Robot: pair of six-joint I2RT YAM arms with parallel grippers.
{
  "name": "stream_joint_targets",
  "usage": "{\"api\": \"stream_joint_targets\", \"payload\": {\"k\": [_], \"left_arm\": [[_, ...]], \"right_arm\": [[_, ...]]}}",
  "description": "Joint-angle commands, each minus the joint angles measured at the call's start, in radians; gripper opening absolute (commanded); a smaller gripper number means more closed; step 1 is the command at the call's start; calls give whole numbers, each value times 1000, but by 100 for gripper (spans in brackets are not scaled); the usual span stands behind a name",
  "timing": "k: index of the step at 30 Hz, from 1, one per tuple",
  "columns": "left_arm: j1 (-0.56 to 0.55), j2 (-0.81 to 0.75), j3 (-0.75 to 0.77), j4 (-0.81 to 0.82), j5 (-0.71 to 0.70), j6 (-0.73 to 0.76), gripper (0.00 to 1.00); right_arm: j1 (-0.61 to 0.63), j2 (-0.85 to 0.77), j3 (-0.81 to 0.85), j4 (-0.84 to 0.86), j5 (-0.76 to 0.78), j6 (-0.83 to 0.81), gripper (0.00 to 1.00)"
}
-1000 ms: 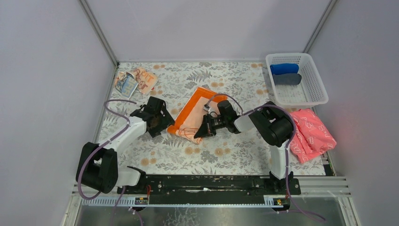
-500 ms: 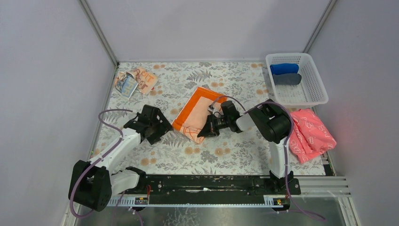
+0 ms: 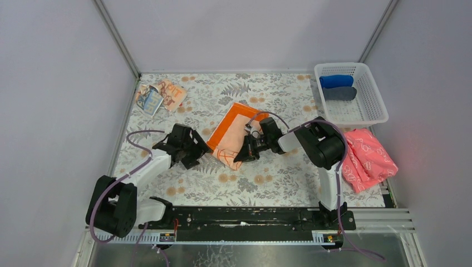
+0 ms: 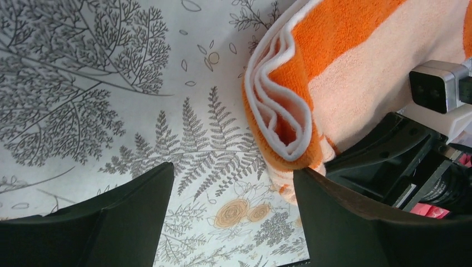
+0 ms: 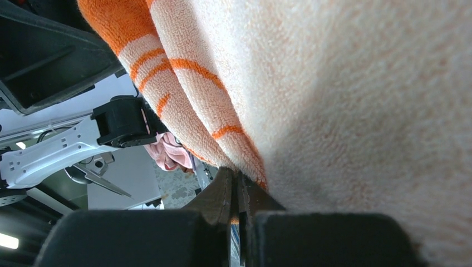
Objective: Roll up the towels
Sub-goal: Roll the towel at the center of the board.
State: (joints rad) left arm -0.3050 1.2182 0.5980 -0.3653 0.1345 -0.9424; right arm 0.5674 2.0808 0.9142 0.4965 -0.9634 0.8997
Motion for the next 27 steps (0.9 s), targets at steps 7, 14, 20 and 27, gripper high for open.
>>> {"api": "stream_joint_targets", "payload": {"k": [7,14,20,27], "left_arm": [[19,139,15,157,-55,-41,73],[21,238,13,119,-122,-55,73],[21,299,-30,167,-87,-54,65],[21,319,-35,168,-74,-47,64]], "right_arm": [[-6,-29,41,-170,79,-128,7],[-2,-88,84,-313,139,-243,17],[40,-195,170,-539,287,-413,31],[136,-373,200,-619,587,-569,47]]}}
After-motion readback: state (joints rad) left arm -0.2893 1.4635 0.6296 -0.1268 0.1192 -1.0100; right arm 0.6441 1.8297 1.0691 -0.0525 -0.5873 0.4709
